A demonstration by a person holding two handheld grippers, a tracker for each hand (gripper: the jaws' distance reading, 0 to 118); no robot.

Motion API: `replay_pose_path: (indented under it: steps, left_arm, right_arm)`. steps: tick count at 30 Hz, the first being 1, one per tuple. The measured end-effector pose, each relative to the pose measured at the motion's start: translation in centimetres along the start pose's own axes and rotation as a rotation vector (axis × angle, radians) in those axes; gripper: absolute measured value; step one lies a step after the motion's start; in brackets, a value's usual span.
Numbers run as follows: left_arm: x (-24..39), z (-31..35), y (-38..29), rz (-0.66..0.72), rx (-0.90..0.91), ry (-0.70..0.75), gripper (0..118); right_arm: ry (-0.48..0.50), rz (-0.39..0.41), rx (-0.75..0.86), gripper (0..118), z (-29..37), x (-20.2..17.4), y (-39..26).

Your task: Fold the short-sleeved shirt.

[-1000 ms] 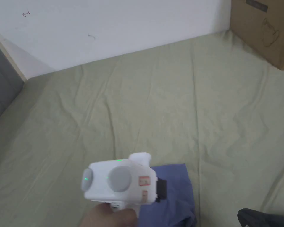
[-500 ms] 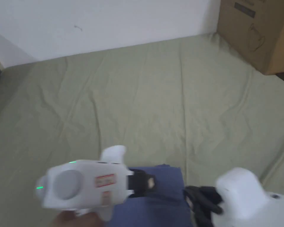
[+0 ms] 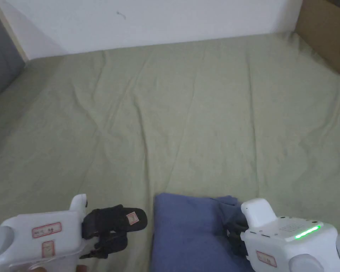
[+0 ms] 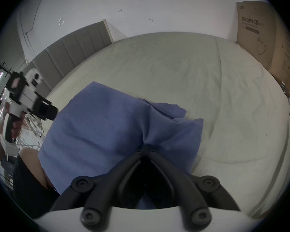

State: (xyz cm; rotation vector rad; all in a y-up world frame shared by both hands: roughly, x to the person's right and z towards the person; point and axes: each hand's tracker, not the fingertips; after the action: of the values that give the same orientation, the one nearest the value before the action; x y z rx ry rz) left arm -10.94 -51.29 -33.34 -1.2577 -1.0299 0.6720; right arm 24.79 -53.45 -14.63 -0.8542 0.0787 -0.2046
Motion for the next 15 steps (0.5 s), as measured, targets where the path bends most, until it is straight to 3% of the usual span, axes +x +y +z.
replay_pose_path:
  steps: [3, 4, 6, 7, 8, 9, 11, 15]
  left_arm:
    - [-1.1, -4.8, 0.7, -0.007, -0.059, 0.034, 116]
    - [-0.5, -5.8, -0.3, 0.0, -0.063, 0.037, 113]
    - [0.6, -7.9, -0.5, -0.028, -0.11, -0.021, 76]
    - [2.5, -8.4, -0.6, -0.139, -0.121, 0.053, 50]
    - [2.9, -8.3, -0.6, -0.291, -0.108, 0.228, 23]
    - [2.5, -8.2, -0.5, -0.345, -0.132, 0.221, 23]
    - [1.8, -7.1, 0.0, -0.157, -0.133, 0.087, 22]
    - [1.2, -1.8, 2.0, -0.28, -0.154, 0.26, 22]
  right_arm:
    - [0.04, -0.114, 0.026, 0, 0.1, 0.6, -0.3]
    - [0.048, -0.119, 0.025, 0, 0.1, 0.8, -0.2]
    - [0.056, -0.109, 0.028, 0, 0.9, 0.6, -0.1]
    - [0.051, -0.099, 0.034, 0, 1.2, 0.4, 0.0]
    - [0.033, -0.079, 0.042, 0, 1.5, 0.0, 0.1]
    - [0.015, -0.052, 0.056, 0, 1.7, -0.1, 0.1]
    - [-0.009, 0.002, 0.076, 0, 2.2, -0.8, 0.2]
    - [0.03, 0.012, 0.133, 0, 3.6, -1.6, 0.4]
